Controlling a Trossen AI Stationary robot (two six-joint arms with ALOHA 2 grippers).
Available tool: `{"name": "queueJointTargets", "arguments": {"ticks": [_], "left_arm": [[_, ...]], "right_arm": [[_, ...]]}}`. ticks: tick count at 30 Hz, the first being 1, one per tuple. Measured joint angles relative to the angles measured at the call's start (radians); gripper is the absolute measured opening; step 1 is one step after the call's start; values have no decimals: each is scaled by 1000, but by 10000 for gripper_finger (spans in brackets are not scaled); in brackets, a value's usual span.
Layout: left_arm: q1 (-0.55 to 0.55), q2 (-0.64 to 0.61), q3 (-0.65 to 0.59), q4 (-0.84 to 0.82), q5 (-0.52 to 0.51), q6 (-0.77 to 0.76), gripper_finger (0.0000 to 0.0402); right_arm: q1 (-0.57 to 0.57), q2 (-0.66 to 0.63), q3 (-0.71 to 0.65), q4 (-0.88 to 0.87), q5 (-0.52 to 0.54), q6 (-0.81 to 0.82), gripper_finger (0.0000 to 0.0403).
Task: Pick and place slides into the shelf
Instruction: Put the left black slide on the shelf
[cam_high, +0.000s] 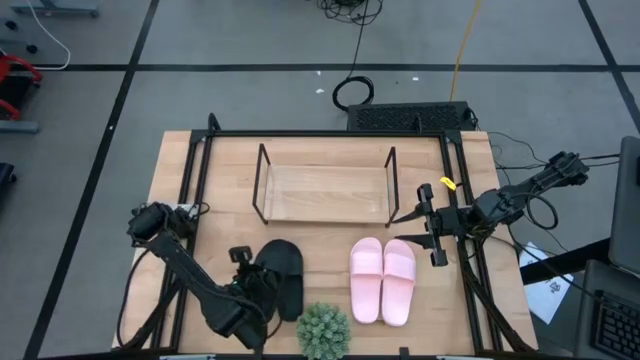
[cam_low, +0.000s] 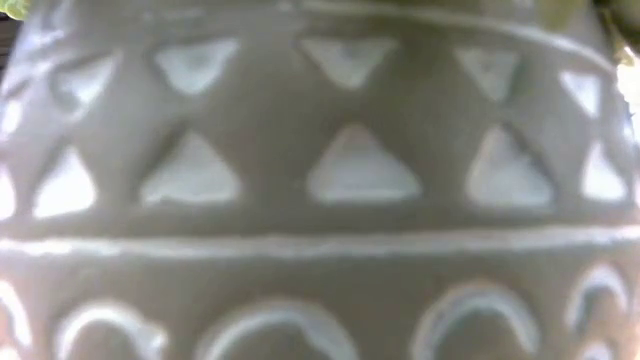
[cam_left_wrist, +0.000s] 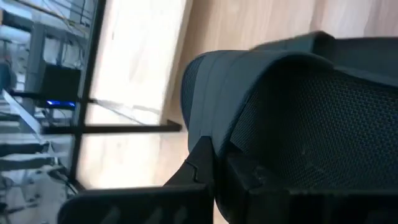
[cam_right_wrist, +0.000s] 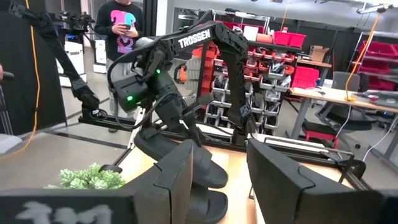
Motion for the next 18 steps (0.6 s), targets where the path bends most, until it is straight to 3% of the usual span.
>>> {"name": "queueJointTargets", "arguments": {"ticks": [7,13,18], "left_arm": [[101,-67,7,3,-161,152,0],[275,-139,7,-2,-333,305,0],[444,-135,7,65,-339,461,0]], "right_arm": [[0,0,0,-3,0,14,144],[0,0,0,-3,0,5,144],[0,0,0,-3,0,2,144]]}}
